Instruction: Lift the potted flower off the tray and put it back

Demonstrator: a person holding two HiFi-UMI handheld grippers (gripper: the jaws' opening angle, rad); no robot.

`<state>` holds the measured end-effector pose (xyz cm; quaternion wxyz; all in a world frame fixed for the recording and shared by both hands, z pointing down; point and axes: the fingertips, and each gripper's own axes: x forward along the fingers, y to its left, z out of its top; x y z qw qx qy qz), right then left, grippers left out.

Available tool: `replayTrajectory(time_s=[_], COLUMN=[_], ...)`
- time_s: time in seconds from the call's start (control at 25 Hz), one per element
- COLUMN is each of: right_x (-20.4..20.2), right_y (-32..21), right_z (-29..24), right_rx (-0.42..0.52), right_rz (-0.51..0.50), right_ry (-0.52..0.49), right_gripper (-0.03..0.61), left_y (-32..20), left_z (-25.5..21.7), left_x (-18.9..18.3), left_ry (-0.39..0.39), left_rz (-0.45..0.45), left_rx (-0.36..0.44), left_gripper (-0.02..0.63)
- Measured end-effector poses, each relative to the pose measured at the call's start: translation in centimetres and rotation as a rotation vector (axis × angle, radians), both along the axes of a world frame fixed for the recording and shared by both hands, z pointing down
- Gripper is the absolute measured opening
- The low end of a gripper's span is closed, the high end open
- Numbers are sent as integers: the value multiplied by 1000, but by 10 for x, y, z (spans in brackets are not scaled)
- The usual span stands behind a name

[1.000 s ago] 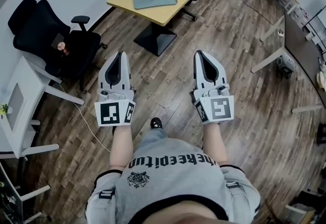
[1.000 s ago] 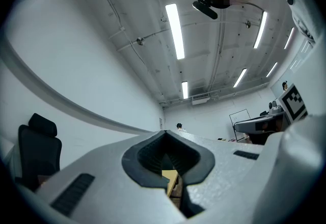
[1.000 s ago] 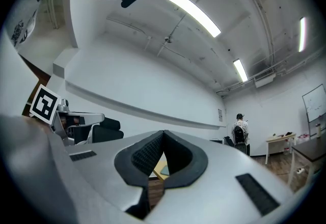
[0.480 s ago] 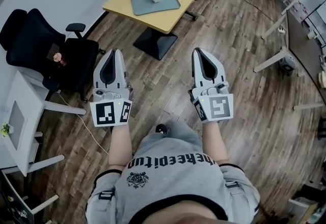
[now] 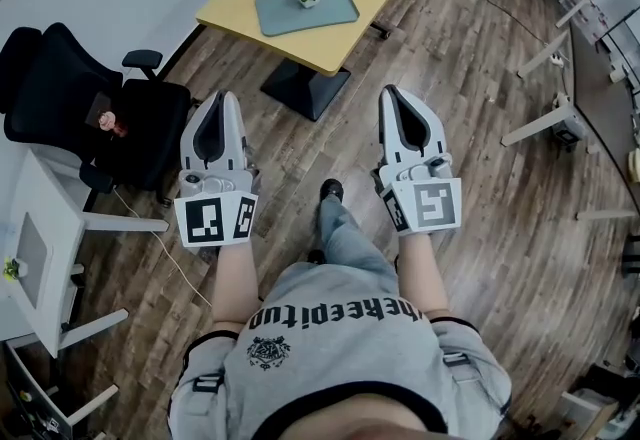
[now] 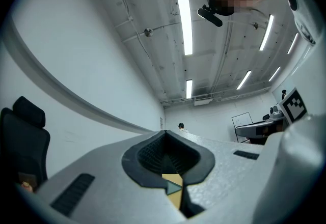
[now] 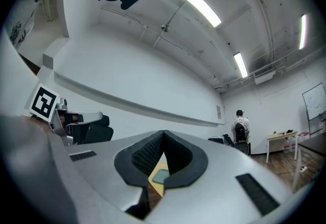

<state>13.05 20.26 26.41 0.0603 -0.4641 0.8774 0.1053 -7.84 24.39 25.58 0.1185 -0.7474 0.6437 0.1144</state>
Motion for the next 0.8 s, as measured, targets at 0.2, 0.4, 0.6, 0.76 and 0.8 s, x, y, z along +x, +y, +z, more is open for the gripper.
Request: replayTrajectory(time_s=[0.2,0.4,0.6,0.76,0.8], right_x=[-16,-29,-37,-41,-41], right_y=[-56,-118,-179,-220,-229], right_z=[-2,-14,-23,-25,-25], right_rx=[8,19,27,29,32], right_rz=[-33,-70,-98,-119,-123], right_ry=[1,-2,-2,-2,-3], right_gripper=[2,2,3,3,2], left_y=[-50,-105,-159,-198,-207], left_z=[-3,-14,-23,-24,-25], left_x=[-11,-20,-26,-24,-22], left_ry=[-2,-10,-15,-31,-38], left_rz=[-23,-49,-72,-77,-78], left_rx=[5,19,27,28,28], left_gripper=[3,3,3,3,3])
